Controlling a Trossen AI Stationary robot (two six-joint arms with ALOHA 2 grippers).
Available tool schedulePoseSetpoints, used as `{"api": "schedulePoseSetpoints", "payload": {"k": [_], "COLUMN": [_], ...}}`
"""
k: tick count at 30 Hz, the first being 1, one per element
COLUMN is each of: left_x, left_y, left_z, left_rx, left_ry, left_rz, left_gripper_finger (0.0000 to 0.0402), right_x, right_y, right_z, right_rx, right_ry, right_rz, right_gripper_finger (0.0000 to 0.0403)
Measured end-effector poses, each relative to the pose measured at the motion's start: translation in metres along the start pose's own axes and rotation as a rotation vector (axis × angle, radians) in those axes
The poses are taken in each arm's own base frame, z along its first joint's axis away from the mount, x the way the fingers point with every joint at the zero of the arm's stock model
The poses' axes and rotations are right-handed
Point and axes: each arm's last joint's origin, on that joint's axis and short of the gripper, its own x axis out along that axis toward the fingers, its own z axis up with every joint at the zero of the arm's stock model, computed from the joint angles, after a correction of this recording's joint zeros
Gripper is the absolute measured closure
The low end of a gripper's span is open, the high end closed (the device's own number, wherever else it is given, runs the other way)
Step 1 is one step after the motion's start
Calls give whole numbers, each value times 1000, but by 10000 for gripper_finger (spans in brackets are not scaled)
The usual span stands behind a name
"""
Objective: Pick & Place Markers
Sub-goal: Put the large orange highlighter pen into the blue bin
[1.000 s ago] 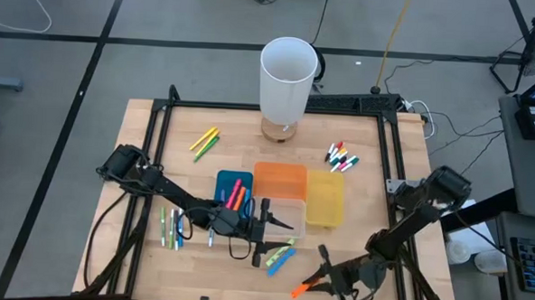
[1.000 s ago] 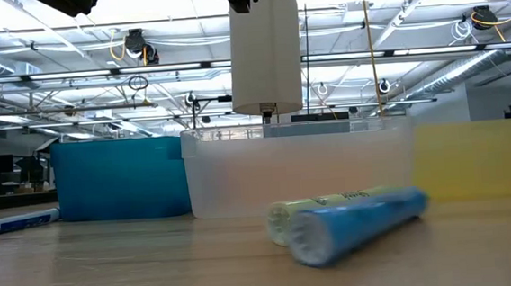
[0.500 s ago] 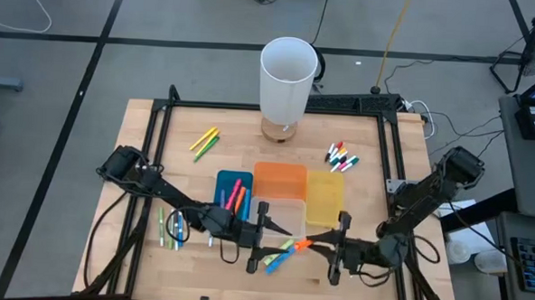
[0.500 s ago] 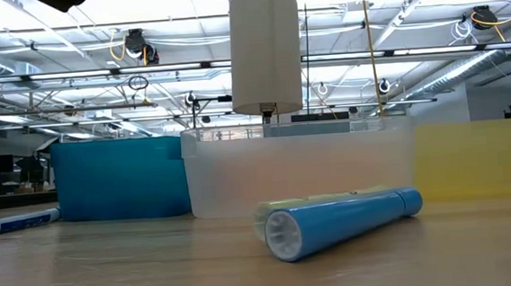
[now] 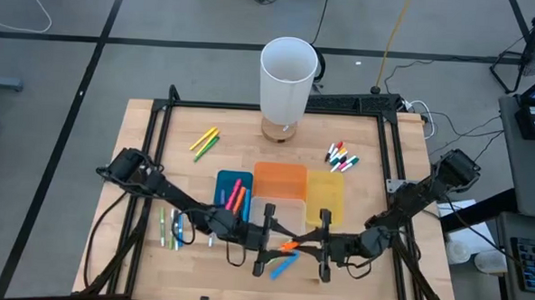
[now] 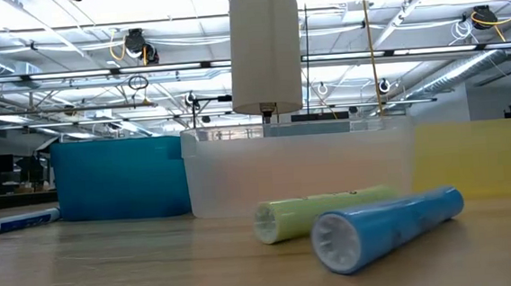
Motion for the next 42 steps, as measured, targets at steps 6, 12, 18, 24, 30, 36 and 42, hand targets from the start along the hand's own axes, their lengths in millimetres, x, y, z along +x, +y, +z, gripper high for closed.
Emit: {"api": "schedulePoseSetpoints", "payload": {"k": [6, 12, 18, 24, 30, 36, 42], "left_x": [9, 9, 3, -3, -11, -20, -27], "left_y": [11, 10, 0, 7, 6, 19, 32], "left_z": [0, -2, 9, 39, 53, 66, 82], "left_rx": [-27, -5, 38, 80, 115, 120, 73], "left_ry": [43, 80, 116, 100, 127, 224, 206], "left_rz": [21, -10, 22, 193, 174, 295, 334], "left_gripper_finger": [213, 344, 344, 344, 344, 344, 344], "right_x": [0, -1, -13, -33, -32, -16, -1], "right_y": [0, 3, 21, 47, 65, 93, 105], "right_z": [-1, -5, -10, -32, -64, -92, -93], "right_rx": [21, 86, 140, 250, 253, 231, 228], "right_ry": [11, 43, 145, 358, 501, 602, 580], "right_rz": [15, 30, 129, 475, 518, 623, 695], "right_gripper_finger": [356, 279, 206, 210, 251, 341, 393]}}
